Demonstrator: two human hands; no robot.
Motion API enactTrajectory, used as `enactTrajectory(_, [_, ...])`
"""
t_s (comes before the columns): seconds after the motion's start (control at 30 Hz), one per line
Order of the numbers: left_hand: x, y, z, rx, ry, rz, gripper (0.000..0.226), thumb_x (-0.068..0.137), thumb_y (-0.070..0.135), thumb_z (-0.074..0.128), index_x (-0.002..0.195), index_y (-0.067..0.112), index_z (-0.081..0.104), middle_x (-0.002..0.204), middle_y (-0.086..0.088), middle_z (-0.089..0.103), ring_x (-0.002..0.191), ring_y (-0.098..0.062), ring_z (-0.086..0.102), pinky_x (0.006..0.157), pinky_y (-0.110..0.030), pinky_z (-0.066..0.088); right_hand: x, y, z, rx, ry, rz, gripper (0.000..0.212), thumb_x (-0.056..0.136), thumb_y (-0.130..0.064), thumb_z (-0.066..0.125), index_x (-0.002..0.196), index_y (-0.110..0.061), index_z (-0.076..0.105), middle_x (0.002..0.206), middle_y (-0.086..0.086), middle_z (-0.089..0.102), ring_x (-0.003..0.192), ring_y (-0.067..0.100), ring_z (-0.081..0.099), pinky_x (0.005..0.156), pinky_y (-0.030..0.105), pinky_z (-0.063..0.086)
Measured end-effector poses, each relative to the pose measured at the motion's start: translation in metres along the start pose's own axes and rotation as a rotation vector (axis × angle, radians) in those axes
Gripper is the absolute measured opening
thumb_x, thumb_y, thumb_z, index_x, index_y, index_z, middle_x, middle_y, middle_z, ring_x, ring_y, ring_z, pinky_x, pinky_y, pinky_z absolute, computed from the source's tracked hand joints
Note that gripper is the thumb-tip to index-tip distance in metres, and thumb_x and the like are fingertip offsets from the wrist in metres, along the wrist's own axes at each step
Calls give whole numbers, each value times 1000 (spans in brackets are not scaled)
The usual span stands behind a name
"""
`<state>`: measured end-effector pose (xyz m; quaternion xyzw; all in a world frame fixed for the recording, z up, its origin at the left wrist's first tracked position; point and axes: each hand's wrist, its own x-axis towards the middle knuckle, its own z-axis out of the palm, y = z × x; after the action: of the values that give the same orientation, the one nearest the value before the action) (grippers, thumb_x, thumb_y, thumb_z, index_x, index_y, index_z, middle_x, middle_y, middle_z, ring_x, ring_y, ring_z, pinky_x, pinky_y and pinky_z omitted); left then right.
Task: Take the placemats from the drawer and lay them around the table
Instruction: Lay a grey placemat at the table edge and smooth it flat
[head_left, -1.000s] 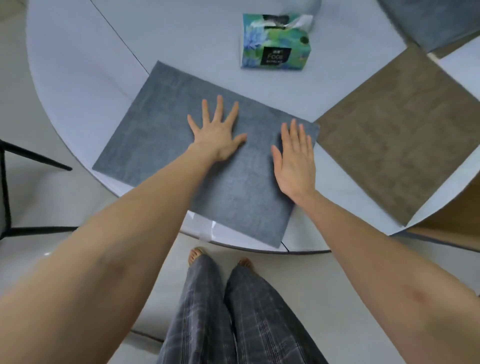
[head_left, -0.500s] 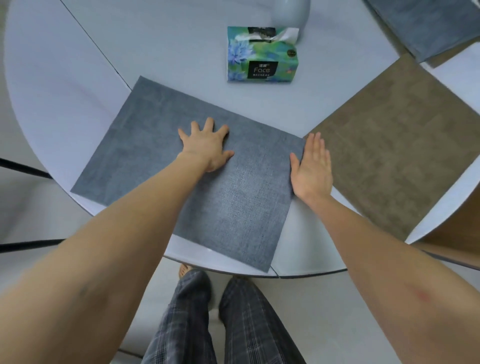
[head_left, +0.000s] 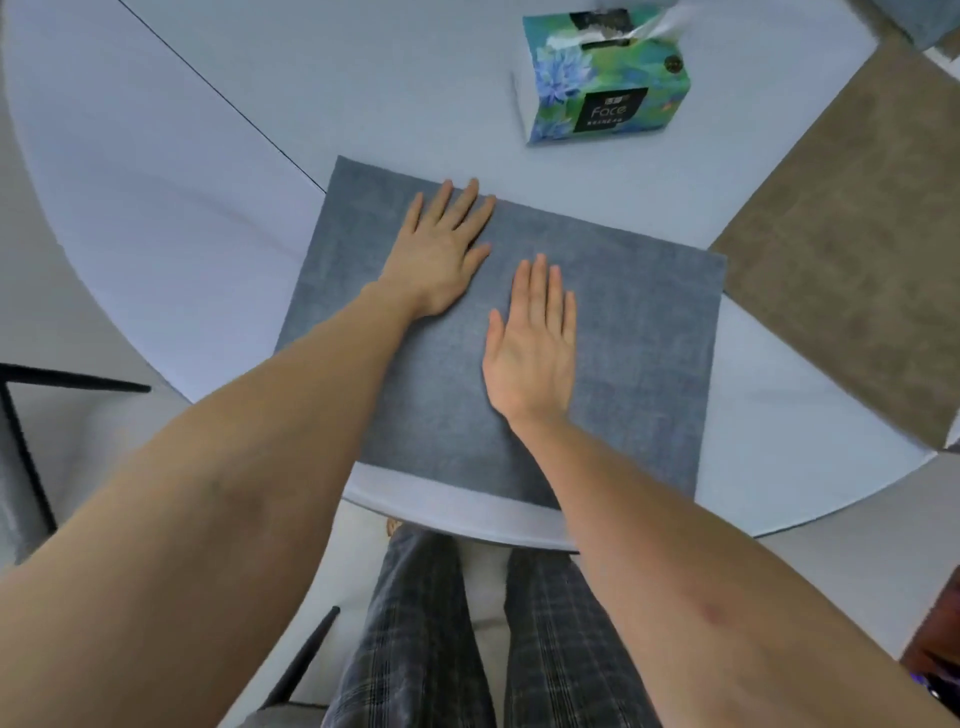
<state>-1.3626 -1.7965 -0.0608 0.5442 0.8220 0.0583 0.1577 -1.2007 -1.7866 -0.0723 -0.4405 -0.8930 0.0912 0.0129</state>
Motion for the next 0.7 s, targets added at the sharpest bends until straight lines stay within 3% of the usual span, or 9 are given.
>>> enactTrajectory(0.13, [-17, -38, -4, 39, 59, -111, 68, 99, 56, 21, 155, 22, 3, 163, -3, -4, 150, -26, -6, 122, -41, -4, 0, 0, 0, -46, 13, 6, 59, 100, -37, 23, 152, -9, 18, 160, 8, 15, 149, 21, 12, 122, 37, 8])
enactTrajectory(0.4, [-31, -75, -10, 6, 118, -411, 80, 96, 60, 15, 154, 7, -1, 162, -12, -3, 150, -25, -4, 122, -40, -3, -2, -5, -1, -68, 35, 31, 58, 101, -36, 21, 152, -10, 16, 160, 8, 15, 149, 23, 12, 122, 39, 8])
enactTrajectory(0.47, [-42, -61, -6, 59, 108, -367, 76, 97, 56, 12, 154, 6, 0, 162, -14, -3, 150, -29, -5, 122, -43, -2, -3, -6, -1, -71, 40, 32, 58, 101, -36, 19, 153, -10, 15, 160, 7, 14, 149, 22, 11, 122, 39, 8])
enactTrajectory(0.57, [-84, -43, 12, 94, 82, -7, 70, 99, 53, 14, 155, 12, 4, 163, -8, 0, 150, -25, -2, 122, -41, 0, -4, -6, -1, -68, 43, 29, 59, 101, -37, 18, 153, -11, 14, 161, 6, 13, 149, 21, 10, 122, 38, 6])
enactTrajectory(0.6, [-98, -49, 15, 82, 72, 37, 70, 99, 53, 16, 155, 13, 5, 163, -6, 1, 150, -24, 0, 122, -40, 0, -4, -5, -2, -67, 43, 30, 59, 101, -38, 17, 153, -11, 13, 161, 6, 12, 149, 21, 9, 122, 38, 6])
enactTrajectory(0.7, [-128, -81, 15, 52, 123, -196, 69, 99, 51, 19, 155, 13, 6, 163, -7, 3, 150, -25, 2, 122, -41, 2, -3, -6, -3, -63, 41, 26, 59, 101, -38, 17, 153, -12, 13, 161, 6, 12, 149, 21, 9, 122, 38, 6])
